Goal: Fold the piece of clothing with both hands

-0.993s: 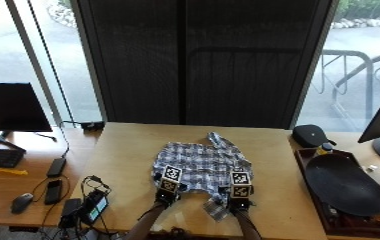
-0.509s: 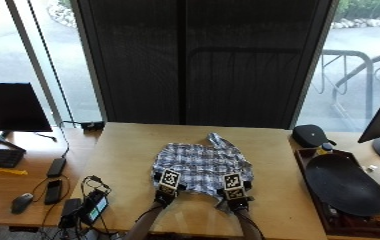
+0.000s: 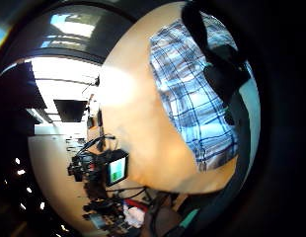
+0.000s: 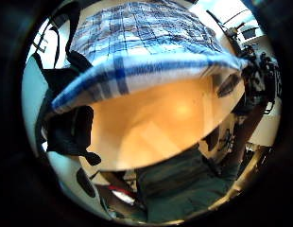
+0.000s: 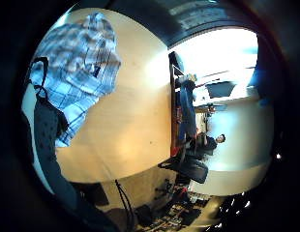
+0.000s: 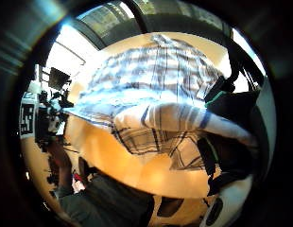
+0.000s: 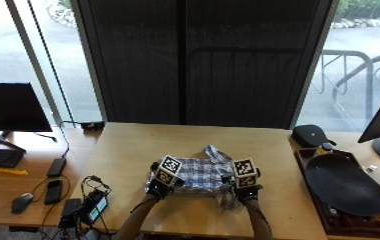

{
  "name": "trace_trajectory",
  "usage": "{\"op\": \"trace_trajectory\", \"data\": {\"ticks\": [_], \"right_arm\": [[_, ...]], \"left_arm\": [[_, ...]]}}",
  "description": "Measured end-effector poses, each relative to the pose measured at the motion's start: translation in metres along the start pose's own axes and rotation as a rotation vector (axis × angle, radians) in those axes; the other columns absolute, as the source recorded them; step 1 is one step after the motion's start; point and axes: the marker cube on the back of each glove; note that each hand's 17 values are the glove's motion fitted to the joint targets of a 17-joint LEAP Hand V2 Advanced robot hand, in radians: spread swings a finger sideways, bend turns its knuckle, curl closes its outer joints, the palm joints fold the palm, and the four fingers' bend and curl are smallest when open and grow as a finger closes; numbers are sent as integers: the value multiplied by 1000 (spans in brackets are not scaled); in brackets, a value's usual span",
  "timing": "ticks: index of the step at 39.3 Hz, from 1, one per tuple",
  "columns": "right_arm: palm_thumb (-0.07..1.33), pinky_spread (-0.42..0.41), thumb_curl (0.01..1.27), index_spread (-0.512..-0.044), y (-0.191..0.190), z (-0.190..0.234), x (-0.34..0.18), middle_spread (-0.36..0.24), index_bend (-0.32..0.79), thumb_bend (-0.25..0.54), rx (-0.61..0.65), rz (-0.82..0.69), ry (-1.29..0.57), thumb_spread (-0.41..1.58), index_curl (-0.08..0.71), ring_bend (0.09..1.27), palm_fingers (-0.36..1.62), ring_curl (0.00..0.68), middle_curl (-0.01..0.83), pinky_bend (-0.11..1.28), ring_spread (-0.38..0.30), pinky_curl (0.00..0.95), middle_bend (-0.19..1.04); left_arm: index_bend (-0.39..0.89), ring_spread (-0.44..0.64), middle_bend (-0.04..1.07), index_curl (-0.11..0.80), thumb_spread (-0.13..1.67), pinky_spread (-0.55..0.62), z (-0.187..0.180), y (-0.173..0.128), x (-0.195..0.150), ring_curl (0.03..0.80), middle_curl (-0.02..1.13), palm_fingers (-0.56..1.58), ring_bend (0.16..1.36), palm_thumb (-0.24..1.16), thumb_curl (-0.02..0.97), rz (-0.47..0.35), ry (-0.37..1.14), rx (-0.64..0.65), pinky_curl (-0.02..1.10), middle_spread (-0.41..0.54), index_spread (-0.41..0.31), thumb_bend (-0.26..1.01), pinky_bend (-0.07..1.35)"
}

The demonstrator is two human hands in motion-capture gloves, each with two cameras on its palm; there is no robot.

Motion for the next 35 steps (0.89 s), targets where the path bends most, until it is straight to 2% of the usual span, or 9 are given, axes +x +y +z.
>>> {"op": "trace_trajectory", "data": {"ticks": [2, 6, 11, 16, 21, 28, 31, 35], "right_arm": [[888, -332, 344, -334, 6, -17, 1, -258, 123, 95, -92, -15, -63, 1189, 341, 694, 1330, 423, 435, 554, -284, 349, 414], [899, -348, 347, -334, -5, -52, 1, -254, 124, 76, -107, -32, -148, 1165, 336, 718, 1339, 434, 451, 555, -278, 353, 445], [908, -355, 349, -334, -58, -45, 8, -251, 126, 50, -95, 40, -188, 1139, 332, 758, 1344, 450, 461, 558, -266, 359, 459], [917, -355, 356, -329, -110, -24, 6, -246, 134, 23, -119, 141, -207, 1106, 331, 779, 1335, 460, 471, 555, -257, 362, 479], [931, -342, 366, -326, -126, -26, -7, -240, 143, 1, -79, 199, -169, 1080, 334, 771, 1322, 463, 480, 553, -245, 366, 504], [945, -329, 376, -325, -143, 15, -17, -239, 147, -14, -71, 252, -125, 1057, 340, 747, 1301, 463, 488, 558, -244, 372, 520], [947, -327, 380, -325, -149, 30, -20, -239, 148, -16, -60, 257, -146, 1051, 343, 743, 1298, 463, 490, 560, -244, 374, 519], [952, -326, 380, -325, -149, 41, -20, -240, 147, -16, -64, 261, -156, 1049, 345, 741, 1298, 465, 492, 559, -238, 375, 519]], "left_arm": [[223, -348, 476, 425, 1124, -38, -20, 6, -7, 376, 498, 1136, 575, 717, 401, 0, -18, -24, 215, -343, -319, -17, 83], [240, -347, 516, 441, 1145, -23, -50, 9, -23, 376, 508, 1122, 551, 709, 394, -24, -9, -17, 190, -345, -318, -18, 77], [232, -346, 571, 451, 1164, -8, -54, -25, -41, 380, 522, 1118, 542, 701, 389, -103, 60, 43, 161, -350, -318, -18, 75], [218, -347, 600, 458, 1175, 3, -40, -68, -50, 384, 527, 1116, 540, 701, 384, -189, 91, 42, 140, -351, -313, -16, 85], [216, -344, 626, 467, 1186, 22, -30, -88, -45, 388, 535, 1109, 535, 697, 378, -239, 62, 38, 121, -349, -313, -16, 82], [229, -315, 643, 482, 1190, 47, -15, -118, -38, 388, 539, 1079, 491, 699, 374, -278, 9, 241, 99, -344, -312, -14, 87], [239, -312, 644, 488, 1181, 59, -5, -126, -34, 388, 540, 1078, 478, 696, 374, -277, 9, 274, 89, -343, -312, -18, 88], [253, -310, 666, 497, 1171, 66, 9, -120, -28, 388, 545, 1092, 462, 698, 377, -259, 30, 166, 75, -345, -315, -17, 84]]}}
